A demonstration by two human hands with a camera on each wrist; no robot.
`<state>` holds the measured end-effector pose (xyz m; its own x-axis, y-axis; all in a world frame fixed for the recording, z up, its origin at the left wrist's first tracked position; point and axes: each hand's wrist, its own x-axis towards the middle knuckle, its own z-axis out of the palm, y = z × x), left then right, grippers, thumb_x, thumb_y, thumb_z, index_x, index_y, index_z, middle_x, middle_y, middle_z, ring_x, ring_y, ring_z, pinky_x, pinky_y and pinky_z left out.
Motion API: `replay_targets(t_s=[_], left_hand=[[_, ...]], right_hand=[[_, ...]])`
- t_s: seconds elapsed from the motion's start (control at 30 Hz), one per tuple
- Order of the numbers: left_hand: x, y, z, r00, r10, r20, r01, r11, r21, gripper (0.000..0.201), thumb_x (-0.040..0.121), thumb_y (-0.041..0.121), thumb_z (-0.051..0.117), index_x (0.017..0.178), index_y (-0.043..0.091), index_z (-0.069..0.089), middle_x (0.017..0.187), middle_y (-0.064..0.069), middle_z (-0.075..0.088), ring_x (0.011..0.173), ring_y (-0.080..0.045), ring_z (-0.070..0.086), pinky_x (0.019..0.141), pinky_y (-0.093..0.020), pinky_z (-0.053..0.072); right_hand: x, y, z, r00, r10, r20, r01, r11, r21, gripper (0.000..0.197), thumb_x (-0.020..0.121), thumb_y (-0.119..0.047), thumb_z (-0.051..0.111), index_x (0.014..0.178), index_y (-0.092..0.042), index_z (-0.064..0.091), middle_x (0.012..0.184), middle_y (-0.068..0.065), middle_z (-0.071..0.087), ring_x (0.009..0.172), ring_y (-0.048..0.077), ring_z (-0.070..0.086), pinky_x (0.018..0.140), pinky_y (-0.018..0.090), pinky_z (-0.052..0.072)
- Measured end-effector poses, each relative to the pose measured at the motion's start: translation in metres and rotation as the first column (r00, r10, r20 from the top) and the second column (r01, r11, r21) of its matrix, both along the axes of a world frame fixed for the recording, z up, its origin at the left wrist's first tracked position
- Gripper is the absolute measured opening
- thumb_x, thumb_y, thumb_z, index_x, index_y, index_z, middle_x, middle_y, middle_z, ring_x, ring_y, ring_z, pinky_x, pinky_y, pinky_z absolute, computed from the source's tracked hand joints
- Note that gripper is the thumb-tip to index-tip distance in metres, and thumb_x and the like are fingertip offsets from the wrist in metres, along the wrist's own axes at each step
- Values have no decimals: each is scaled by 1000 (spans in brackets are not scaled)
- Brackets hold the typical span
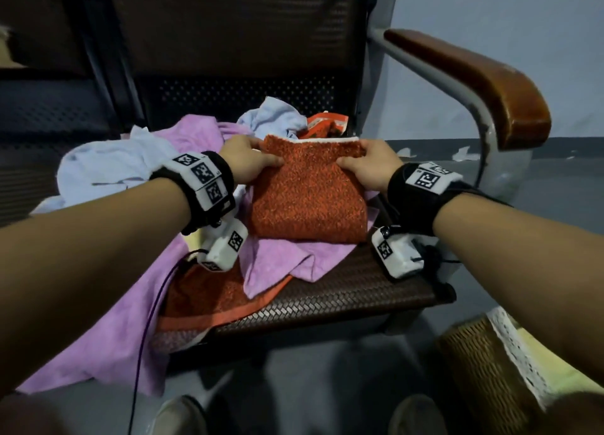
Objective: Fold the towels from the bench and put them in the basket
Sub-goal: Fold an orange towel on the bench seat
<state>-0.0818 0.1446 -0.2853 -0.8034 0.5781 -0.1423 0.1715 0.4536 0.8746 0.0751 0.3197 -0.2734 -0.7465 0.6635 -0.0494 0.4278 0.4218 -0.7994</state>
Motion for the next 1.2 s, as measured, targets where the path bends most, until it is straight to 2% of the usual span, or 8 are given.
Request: replay_targets(t_s=[0.13,0.33,0.5,0.57,0.67,0.93,1.03,1.2], left_hand=[[-10,9,-16,986,33,-161,-42,998,-51,22,83,25,78,104,18,73,96,-4,74,74,-11,66,68,-22,53],[-10,-2,-5,953,101,-287,-73,992,106,22,77,22,80,95,22,67,78,10,69,65,-3,63,62,-19,46],[20,-34,-2,870,-459,-183,445,889,-111,44,69,37,89,108,24,72,105,7,73,93,-6,66,99,-32,51],[29,-49,-6,752,-598,-277,498,791,-356,79,58,55,87,130,35,60,123,17,62,108,-3,59,102,-26,44],[37,-59,-16,653,-646,-396,423,744,-517,88,67,34,87,144,30,46,132,4,60,116,-17,58,97,-24,43],[34,-66,-6,851,-356,-386,286,931,-228,9,87,18,67,92,19,60,77,0,68,68,-17,62,72,-30,47],[39,-64,-4,926,-251,-283,239,968,-76,14,89,29,64,88,22,52,63,6,64,49,-6,53,60,-30,43],[38,-58,-1,964,-257,-67,253,965,-71,61,63,67,76,101,22,58,90,2,68,75,-15,60,68,-30,47]], right_hand=[[-8,3,-4,998,-6,-66,21,972,235,38,90,-24,66,127,-21,56,108,-5,63,100,13,59,86,22,40],[12,-22,4,922,378,82,-379,844,379,29,89,-34,69,116,-24,68,112,-10,69,98,6,64,95,28,50],[42,-31,-8,745,497,445,-652,685,326,86,76,-62,74,146,-21,47,144,-1,54,129,16,50,113,33,37],[47,-32,-12,683,499,533,-703,646,296,101,74,-53,81,155,-15,33,155,4,41,138,20,42,118,33,29],[46,-34,-11,703,477,528,-687,649,327,93,78,-33,82,154,-13,32,153,8,44,136,23,45,115,30,31],[50,-16,6,879,361,312,-452,838,305,8,91,-25,65,98,-28,66,96,2,69,91,21,64,85,30,48],[51,-14,6,921,361,148,-380,917,125,13,95,-22,62,85,-21,70,85,-1,68,83,13,63,78,27,45],[47,-9,-4,948,268,173,-293,945,142,17,98,-29,61,87,-20,71,87,-4,68,87,12,63,86,28,46]])
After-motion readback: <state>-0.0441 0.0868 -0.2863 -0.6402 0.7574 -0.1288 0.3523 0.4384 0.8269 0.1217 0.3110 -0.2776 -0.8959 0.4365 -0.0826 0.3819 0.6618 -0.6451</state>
